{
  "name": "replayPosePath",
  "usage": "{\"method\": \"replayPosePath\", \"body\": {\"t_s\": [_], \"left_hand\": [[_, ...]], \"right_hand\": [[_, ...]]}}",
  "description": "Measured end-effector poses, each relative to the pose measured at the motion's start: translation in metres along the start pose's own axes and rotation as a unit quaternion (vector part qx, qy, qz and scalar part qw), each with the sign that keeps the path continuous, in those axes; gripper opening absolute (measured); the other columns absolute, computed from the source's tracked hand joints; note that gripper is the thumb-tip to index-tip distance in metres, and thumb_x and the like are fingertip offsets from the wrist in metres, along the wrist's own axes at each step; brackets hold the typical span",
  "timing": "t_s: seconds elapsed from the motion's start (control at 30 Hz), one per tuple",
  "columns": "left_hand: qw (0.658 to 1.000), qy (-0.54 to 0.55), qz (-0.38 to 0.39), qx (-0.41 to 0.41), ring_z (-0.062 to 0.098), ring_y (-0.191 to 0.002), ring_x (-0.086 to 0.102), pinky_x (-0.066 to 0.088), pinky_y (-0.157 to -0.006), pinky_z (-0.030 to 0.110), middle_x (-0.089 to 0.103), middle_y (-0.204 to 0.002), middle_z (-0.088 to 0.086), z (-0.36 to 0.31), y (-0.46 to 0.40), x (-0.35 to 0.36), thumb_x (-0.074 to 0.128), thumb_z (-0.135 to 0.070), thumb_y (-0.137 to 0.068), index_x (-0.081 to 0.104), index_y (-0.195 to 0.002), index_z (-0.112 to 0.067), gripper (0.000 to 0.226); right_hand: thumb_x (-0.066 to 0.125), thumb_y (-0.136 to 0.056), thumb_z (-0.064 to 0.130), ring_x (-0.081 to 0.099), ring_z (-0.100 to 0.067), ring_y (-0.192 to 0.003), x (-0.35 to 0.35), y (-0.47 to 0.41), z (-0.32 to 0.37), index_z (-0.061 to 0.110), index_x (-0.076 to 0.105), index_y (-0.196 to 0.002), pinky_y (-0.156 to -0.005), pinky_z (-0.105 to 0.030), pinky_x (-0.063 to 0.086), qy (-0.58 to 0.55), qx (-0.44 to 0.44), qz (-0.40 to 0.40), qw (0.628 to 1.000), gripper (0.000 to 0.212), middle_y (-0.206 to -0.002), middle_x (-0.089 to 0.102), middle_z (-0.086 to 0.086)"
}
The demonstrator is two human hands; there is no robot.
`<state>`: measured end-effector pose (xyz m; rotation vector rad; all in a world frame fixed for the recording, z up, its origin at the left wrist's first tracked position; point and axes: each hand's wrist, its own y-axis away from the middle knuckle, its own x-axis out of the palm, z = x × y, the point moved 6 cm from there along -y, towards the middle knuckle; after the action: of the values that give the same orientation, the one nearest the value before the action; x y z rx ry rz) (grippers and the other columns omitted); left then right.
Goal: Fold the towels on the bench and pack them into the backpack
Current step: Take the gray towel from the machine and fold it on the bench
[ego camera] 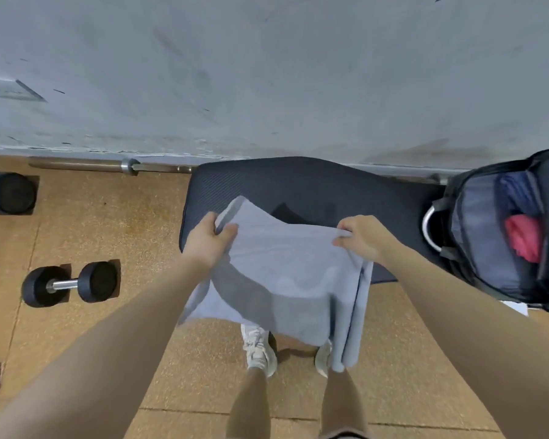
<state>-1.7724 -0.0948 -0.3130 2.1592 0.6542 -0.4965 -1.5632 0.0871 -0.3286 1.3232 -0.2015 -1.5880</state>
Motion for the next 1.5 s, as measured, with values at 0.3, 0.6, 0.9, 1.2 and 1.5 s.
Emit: {"method": "replayPosePath", "body": {"t_s": [0.3,0.6,0.9,1.2,1.5], "left_hand": [[0.955,-0.245,-0.140,0.096,0.037,-0.139,0.014,0.015,-0.109,0.044,0.012,-0.152,0.020,0.024,-0.121,0.082,0.048,-0.013,-0.089,0.028,-0.140,-0.003,0.055],[0.930,-0.293,0.070,0.212,0.020,-0.144,-0.008,-0.007,-0.115,0.030,-0.009,-0.156,0.006,0.007,-0.094,0.239,0.035,-0.028,-0.097,0.002,-0.148,-0.011,0.063],[0.943,-0.285,0.070,0.157,0.017,-0.144,-0.009,-0.006,-0.115,0.029,-0.010,-0.156,0.003,0.006,-0.103,0.244,0.049,-0.047,-0.088,-0.014,-0.145,-0.013,0.091],[0.930,-0.366,0.023,0.031,0.032,-0.142,-0.016,-0.004,-0.116,0.043,-0.022,-0.153,0.012,0.002,-0.078,0.266,0.030,-0.059,-0.091,-0.017,-0.145,-0.017,0.083],[0.974,-0.207,0.033,0.082,0.025,-0.144,-0.012,-0.001,-0.117,0.036,-0.014,-0.156,0.007,-0.022,-0.091,0.271,0.027,-0.048,-0.096,-0.005,-0.148,-0.022,0.066]], "right_hand": [[0.047,-0.095,0.016,0.042,-0.031,-0.119,0.027,-0.112,-0.057,0.010,0.042,-0.134,-0.095,-0.041,0.039,-0.073,0.074,-0.234,0.967,0.040,-0.138,0.040,-0.013],[0.057,-0.087,0.040,0.053,-0.022,-0.088,0.114,-0.065,-0.138,0.010,0.056,-0.100,-0.071,-0.033,0.043,-0.085,0.130,-0.095,0.983,0.033,-0.105,0.048,-0.004],[0.043,-0.094,0.014,0.030,-0.009,-0.059,0.090,-0.053,-0.139,0.018,0.032,-0.065,-0.056,-0.023,0.027,-0.446,0.138,-0.158,0.870,0.031,-0.065,0.032,0.005],[0.065,-0.083,0.030,0.052,-0.015,-0.096,0.020,-0.074,-0.182,0.021,0.059,-0.110,-0.078,-0.030,0.041,-0.154,0.091,0.002,0.984,0.028,-0.099,0.058,0.003],[0.043,-0.094,0.013,0.047,-0.035,-0.107,-0.022,-0.105,-0.172,0.008,0.048,-0.119,-0.088,-0.041,0.035,0.230,0.116,-0.154,0.954,0.026,-0.121,0.051,-0.016]]}}
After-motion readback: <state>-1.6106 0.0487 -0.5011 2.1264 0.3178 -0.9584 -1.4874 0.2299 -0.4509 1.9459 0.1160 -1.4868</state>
